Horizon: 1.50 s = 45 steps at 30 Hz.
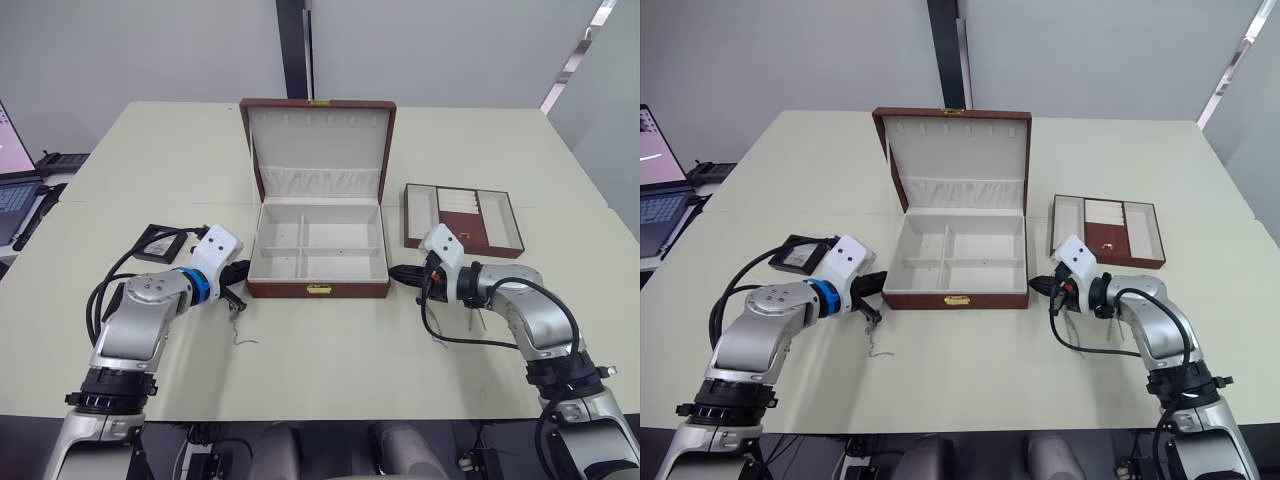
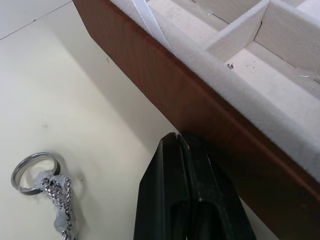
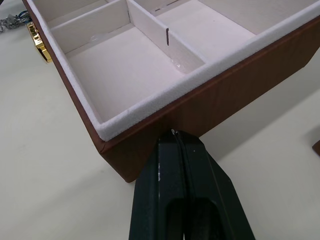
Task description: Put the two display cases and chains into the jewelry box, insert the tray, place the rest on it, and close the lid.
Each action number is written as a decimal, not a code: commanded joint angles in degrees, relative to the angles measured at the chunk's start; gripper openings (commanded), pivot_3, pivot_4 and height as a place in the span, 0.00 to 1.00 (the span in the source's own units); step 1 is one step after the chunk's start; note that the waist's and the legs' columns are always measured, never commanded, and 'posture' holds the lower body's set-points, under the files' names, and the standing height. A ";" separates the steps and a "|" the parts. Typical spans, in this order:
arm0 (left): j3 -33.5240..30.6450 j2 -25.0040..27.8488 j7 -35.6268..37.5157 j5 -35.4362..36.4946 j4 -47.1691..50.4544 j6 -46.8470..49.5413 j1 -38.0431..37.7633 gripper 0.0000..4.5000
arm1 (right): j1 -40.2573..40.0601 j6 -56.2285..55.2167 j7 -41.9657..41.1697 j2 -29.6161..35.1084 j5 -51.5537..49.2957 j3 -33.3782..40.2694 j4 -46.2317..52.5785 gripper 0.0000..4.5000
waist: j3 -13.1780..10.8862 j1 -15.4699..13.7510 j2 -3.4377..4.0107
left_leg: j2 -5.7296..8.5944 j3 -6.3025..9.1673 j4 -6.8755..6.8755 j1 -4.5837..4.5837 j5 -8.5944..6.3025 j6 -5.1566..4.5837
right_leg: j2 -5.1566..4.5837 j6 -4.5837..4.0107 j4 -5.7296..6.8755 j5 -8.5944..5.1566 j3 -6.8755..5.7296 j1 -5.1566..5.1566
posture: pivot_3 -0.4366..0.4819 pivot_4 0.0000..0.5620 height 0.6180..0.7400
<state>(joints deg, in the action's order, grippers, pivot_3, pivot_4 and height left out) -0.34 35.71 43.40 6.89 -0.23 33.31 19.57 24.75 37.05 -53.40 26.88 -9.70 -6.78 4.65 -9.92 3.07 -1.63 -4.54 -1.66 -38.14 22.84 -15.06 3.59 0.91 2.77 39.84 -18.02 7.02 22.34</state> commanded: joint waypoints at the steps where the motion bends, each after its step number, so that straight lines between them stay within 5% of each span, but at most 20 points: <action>1: 4.21 -1.58 4.04 2.02 2.35 -1.45 0.26 0.00 | 0.96 -0.90 -0.99 -1.52 -2.35 -2.28 1.52 0.01 | 0.00 0.01 0.00 | 0.00 0.00 0.00 0.00 0.00 0.00 | 0.00 0.00 0.00 0.00 0.00 0.00 | 0.48 0.27 1.00; 20: -1.49 3.90 5.42 1.44 -3.64 -6.74 -0.29 0.00 | 0.48 -3.16 -2.61 3.36 -4.98 2.10 -1.20 0.01 | -0.01 0.01 0.00 | 0.00 0.01 0.04 0.04 0.00 -0.01 | 0.00 0.00 -0.11 0.00 -0.02 0.02 | 0.48 0.27 1.00; 29: -14.77 12.17 10.25 9.26 -4.88 -7.70 -5.13 0.00 | -4.38 -7.02 -7.18 10.82 -11.35 11.36 -1.94 0.01 | -0.06 0.05 -0.02 | -0.03 0.02 0.15 0.11 -0.01 -0.02 | -0.01 0.00 -0.34 0.00 -0.06 0.03 | 0.48 0.27 1.00; 34: -22.17 19.20 15.15 10.49 -9.94 -11.32 -11.68 0.26 | -7.96 -8.47 -12.40 19.31 -14.17 18.90 -8.09 0.17 | -0.08 0.07 0.01 | -0.03 -0.03 0.19 0.11 -0.03 -0.03 | -0.04 0.00 -0.48 -0.01 -0.05 0.01 | 0.48 0.27 1.00; 45: -26.05 30.29 17.46 5.51 -29.61 -23.56 -17.83 1.00 | -10.91 -20.35 -19.54 31.52 -9.83 22.95 -27.64 0.88 | -0.12 0.22 0.03 | -0.07 -0.16 0.21 0.03 -0.03 -0.04 | -0.05 -0.05 -0.48 -0.04 -0.03 0.02 | 0.48 0.27 1.00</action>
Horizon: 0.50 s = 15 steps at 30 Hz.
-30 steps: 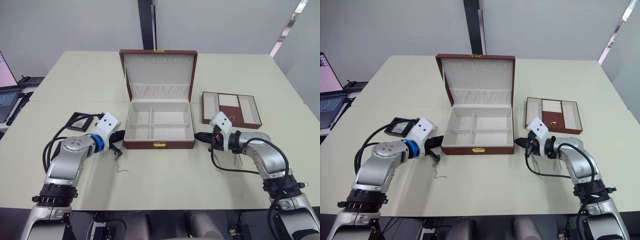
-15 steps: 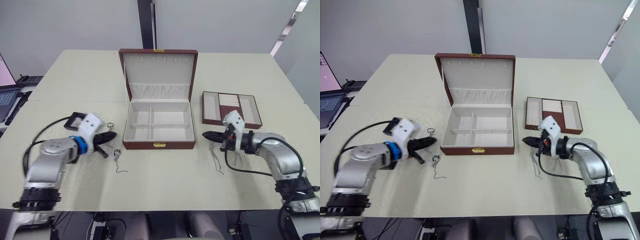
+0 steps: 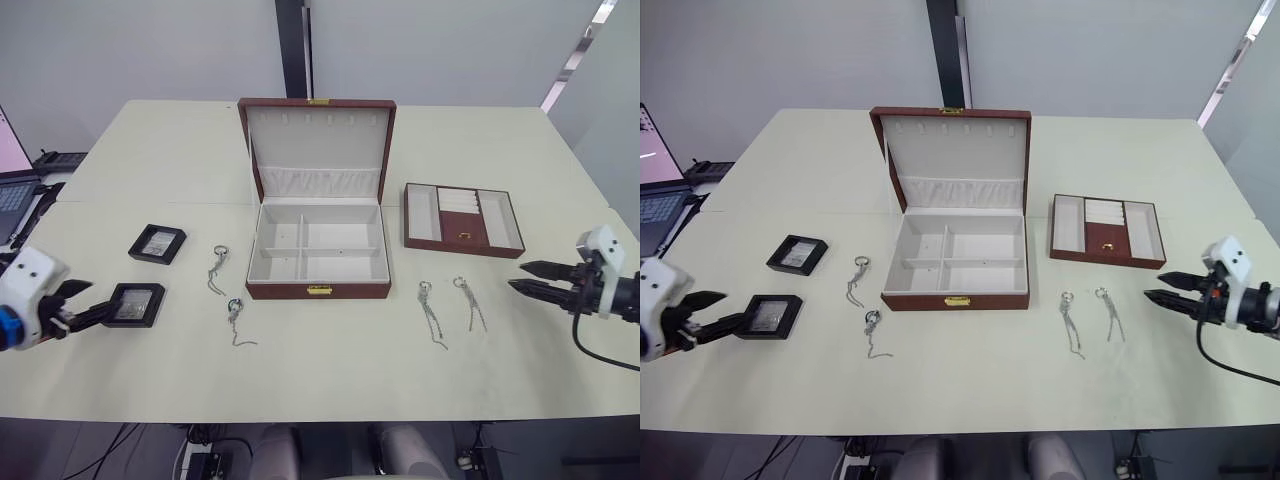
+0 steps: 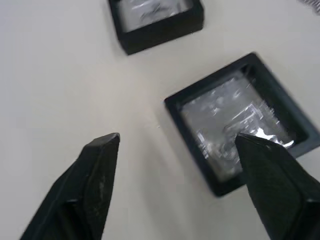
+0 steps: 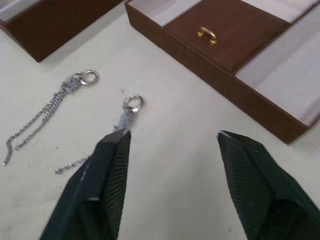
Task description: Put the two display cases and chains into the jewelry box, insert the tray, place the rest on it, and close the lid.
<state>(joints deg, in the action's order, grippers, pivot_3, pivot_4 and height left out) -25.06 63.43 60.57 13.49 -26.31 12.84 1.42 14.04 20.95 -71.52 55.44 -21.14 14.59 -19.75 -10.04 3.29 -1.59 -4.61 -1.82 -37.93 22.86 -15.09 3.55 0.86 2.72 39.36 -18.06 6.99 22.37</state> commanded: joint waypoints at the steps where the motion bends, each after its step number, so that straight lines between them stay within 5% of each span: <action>1: -1.27 2.88 0.43 -1.17 -4.58 -3.68 0.47 1.00 | -0.23 -5.20 -1.56 3.45 2.04 1.45 -4.35 0.96 | 0.00 0.00 0.00 | 0.00 0.00 0.00 0.00 0.00 0.00 | 0.00 0.00 0.00 0.00 -0.01 0.01 | 0.48 0.27 1.00; 15: 1.20 2.98 -1.73 -3.86 -14.64 -10.82 4.24 1.00 | 1.59 -10.11 -2.34 4.92 4.63 0.27 -12.14 0.99 | 0.00 -0.02 0.02 | -0.01 -0.06 0.00 -0.02 0.00 0.00 | 0.01 -0.01 0.15 -0.01 0.03 0.05 | 0.48 0.27 1.00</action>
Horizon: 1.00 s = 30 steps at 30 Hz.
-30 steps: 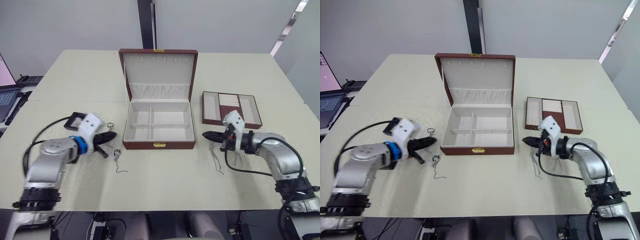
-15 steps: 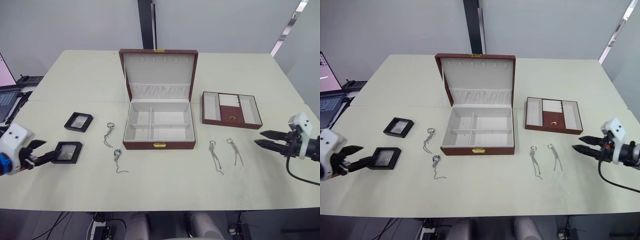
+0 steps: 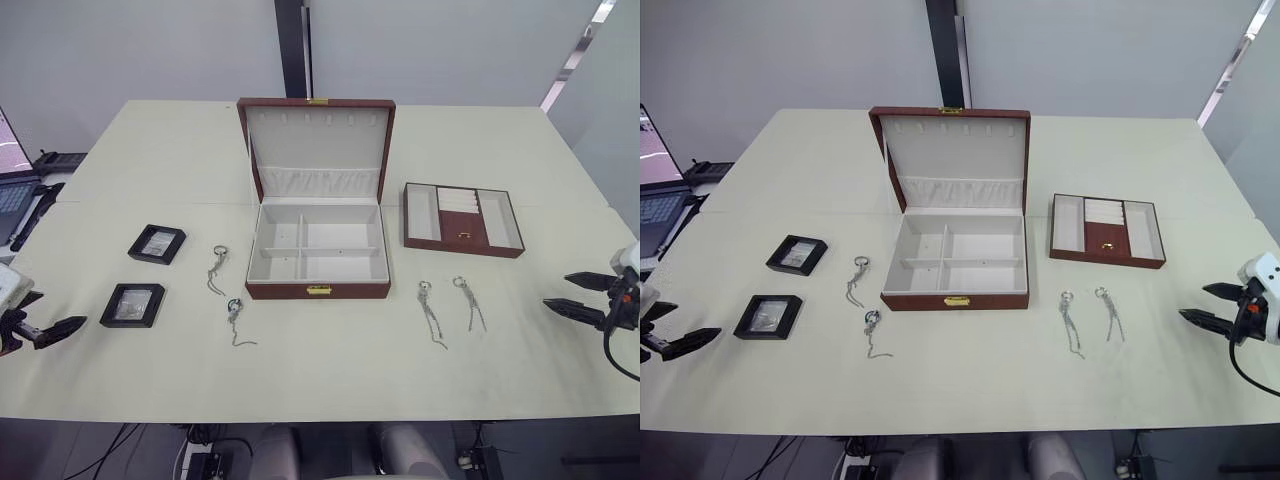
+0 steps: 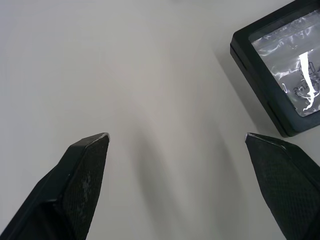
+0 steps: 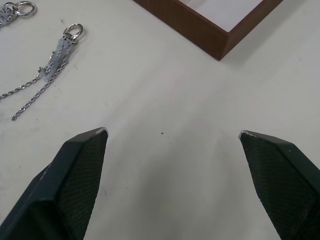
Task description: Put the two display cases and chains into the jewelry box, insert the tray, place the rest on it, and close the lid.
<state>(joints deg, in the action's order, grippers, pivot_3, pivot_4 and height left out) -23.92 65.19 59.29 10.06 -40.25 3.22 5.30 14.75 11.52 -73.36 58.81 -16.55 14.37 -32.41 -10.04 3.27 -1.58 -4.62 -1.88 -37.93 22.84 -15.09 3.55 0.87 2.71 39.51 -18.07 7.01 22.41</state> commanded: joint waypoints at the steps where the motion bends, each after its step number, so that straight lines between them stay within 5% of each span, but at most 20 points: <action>1: 0.12 1.41 -0.54 -0.63 -1.09 -1.50 0.41 1.00 | 0.93 -0.66 -0.60 1.57 0.07 0.48 0.51 0.99 | 0.00 0.00 0.00 | 0.00 0.00 0.00 0.00 0.00 0.00 | 0.00 0.00 0.00 0.00 0.00 0.00 | 0.48 0.27 1.00; 10: 2.71 2.42 2.28 -2.69 -3.57 -5.76 0.60 1.00 | 1.34 1.34 -2.06 0.36 -1.92 0.63 3.74 0.99 | 0.00 -0.01 0.00 | 0.00 0.00 -0.01 0.00 0.00 0.00 | 0.00 0.00 0.04 0.00 -0.01 0.00 | 0.48 0.27 1.00; 22: 9.22 8.22 22.17 -2.47 7.77 -13.93 -0.44 1.00 | -0.78 21.25 3.34 -7.43 -23.23 1.20 47.75 0.99 | 0.00 -0.06 0.03 | -0.05 0.07 -0.02 0.02 0.01 0.02 | 0.04 -0.12 0.38 -0.09 -0.08 0.10 | 0.48 0.27 1.00; 30: 18.43 9.33 25.81 -7.91 6.42 -19.17 7.99 1.00 | 0.54 20.63 9.48 -11.53 -23.50 -5.49 62.72 0.99 | 0.01 -0.15 -0.03 | -0.04 0.06 -0.05 0.10 0.01 0.02 | 0.04 -0.11 0.40 -0.09 -0.08 0.19 | 0.48 0.27 1.00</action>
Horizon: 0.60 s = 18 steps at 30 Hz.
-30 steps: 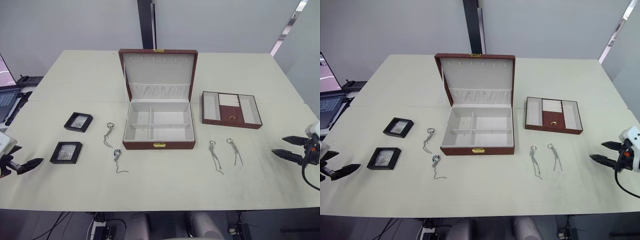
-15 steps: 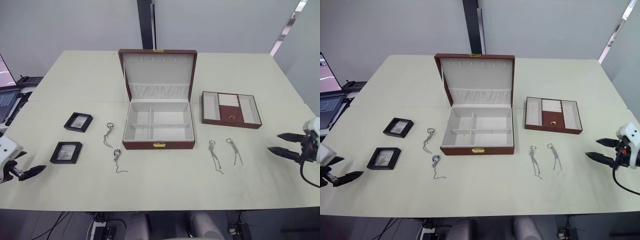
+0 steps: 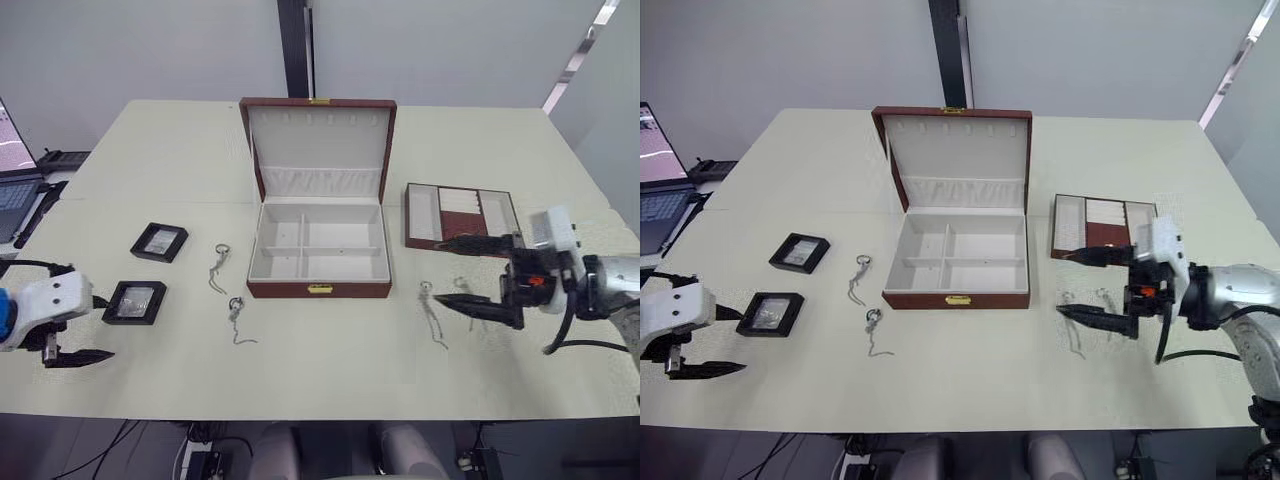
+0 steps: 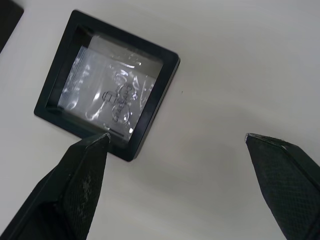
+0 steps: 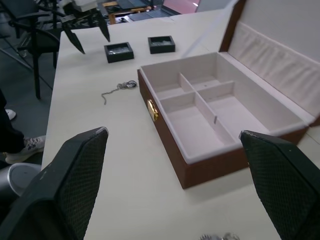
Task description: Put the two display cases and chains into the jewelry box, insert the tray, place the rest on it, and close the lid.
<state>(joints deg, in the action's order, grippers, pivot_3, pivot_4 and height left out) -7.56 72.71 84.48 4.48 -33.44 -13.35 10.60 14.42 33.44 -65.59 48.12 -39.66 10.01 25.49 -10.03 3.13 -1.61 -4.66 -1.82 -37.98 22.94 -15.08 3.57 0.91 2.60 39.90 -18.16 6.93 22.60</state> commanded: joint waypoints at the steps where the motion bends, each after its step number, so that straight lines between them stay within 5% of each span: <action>1: 3.33 1.57 0.45 -3.40 -0.64 -3.51 3.78 1.00 | 1.11 -2.09 2.40 -1.52 0.29 -2.37 6.17 0.99 | 0.00 -0.02 0.00 | 0.00 0.00 0.00 0.01 0.00 0.00 | 0.00 0.00 0.00 0.00 0.01 0.02 | 0.48 0.27 1.00; 13: 8.41 0.66 0.32 -5.20 -0.67 -5.06 6.19 1.00 | -0.50 -7.84 3.71 -2.43 6.17 -6.96 6.33 0.99 | 0.00 -0.04 -0.02 | -0.02 -0.01 0.00 0.05 0.00 -0.01 | 0.02 -0.04 0.05 -0.02 0.02 0.11 | 0.48 0.27 1.00; 18: 8.04 1.04 -0.03 -5.08 -0.12 -4.80 5.07 0.68 | -0.70 -8.70 3.07 -2.46 6.49 -7.08 5.81 1.00 | 0.00 -0.05 -0.03 | -0.02 -0.01 -0.01 0.04 0.00 -0.01 | 0.02 -0.04 0.07 -0.02 0.02 0.11 | 0.48 0.27 1.00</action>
<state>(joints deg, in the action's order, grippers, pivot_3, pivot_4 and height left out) 0.90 72.50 84.41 -0.60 -34.06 -17.88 15.91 13.81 26.16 -62.29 45.49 -32.78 2.08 31.05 -10.02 3.08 -1.64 -4.67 -1.83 -37.99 22.98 -15.08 3.56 0.93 2.56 39.97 -18.18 6.95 22.71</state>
